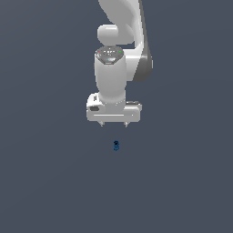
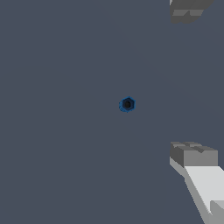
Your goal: Pick up the object and move it to a goal position.
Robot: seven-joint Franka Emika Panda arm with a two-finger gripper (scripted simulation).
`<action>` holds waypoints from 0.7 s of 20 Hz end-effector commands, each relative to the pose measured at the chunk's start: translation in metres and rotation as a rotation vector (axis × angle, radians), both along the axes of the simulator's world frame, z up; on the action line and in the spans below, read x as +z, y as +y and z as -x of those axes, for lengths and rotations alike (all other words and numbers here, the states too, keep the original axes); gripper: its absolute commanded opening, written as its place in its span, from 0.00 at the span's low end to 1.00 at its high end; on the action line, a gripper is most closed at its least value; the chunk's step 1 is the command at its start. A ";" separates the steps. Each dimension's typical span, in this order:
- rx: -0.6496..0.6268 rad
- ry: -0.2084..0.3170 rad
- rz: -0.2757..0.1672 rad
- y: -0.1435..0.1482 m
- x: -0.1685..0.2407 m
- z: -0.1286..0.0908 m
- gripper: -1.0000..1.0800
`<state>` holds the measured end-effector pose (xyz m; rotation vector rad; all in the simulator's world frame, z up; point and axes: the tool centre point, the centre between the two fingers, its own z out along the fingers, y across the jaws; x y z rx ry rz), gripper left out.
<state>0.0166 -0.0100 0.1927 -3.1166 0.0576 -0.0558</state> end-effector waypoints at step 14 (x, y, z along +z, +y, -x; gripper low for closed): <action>0.030 -0.010 0.030 -0.004 0.006 -0.003 0.96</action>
